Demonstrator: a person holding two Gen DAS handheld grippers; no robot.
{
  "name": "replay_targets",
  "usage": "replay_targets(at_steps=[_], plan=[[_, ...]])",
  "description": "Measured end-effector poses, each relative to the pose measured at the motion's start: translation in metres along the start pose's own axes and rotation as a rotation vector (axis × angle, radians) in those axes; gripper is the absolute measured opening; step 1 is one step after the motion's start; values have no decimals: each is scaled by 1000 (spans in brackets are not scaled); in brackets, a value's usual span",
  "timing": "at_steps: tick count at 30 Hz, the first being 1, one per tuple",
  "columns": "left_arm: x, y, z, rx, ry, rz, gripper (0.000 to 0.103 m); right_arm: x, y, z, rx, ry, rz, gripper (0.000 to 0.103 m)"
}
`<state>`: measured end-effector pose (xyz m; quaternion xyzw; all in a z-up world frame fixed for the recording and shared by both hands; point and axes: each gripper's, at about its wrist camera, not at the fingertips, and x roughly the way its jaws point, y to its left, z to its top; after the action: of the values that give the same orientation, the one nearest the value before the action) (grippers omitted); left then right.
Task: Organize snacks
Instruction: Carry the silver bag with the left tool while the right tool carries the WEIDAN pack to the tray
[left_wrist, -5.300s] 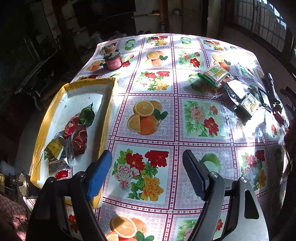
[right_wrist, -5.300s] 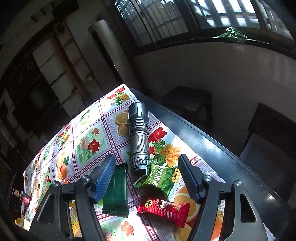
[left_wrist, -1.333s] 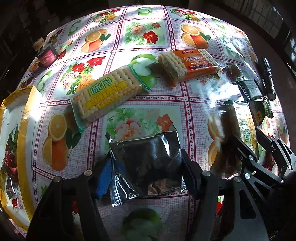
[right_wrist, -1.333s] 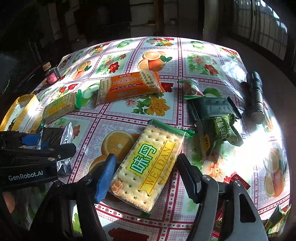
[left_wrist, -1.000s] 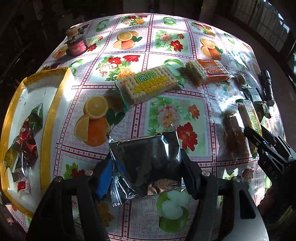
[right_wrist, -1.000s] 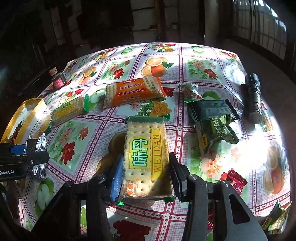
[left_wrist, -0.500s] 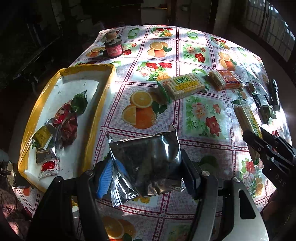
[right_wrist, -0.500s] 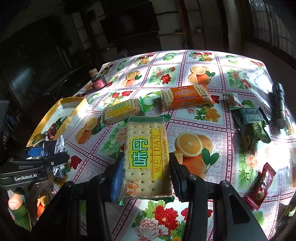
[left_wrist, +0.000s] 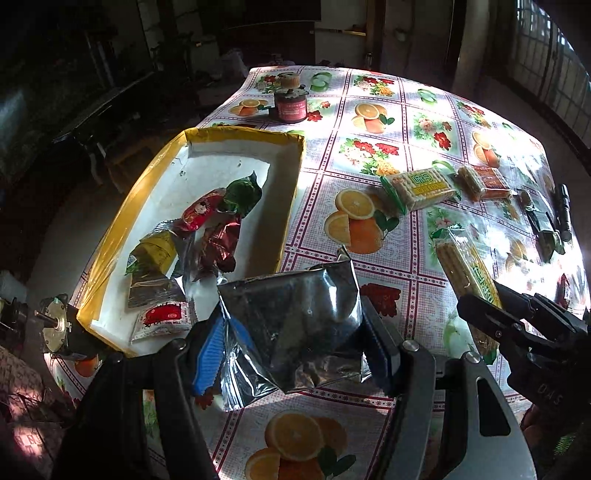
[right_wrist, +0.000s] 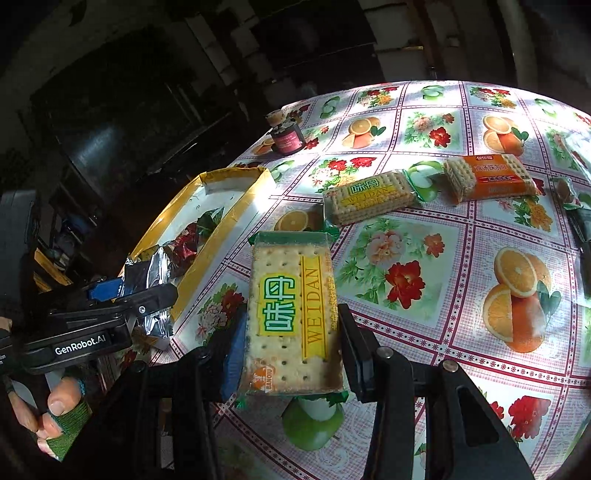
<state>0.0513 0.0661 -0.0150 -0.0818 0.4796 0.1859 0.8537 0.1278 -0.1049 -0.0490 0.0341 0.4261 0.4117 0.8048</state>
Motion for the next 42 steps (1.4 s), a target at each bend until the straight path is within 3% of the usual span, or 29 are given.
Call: replay_targets(at_steps=[24,42], plan=[[-2,60,-3,-100,-31,52,66,28,53,5,-84,58,47,46],[11,95,2,-157,-18,86,67,66,100,40,-167,71,116,46]])
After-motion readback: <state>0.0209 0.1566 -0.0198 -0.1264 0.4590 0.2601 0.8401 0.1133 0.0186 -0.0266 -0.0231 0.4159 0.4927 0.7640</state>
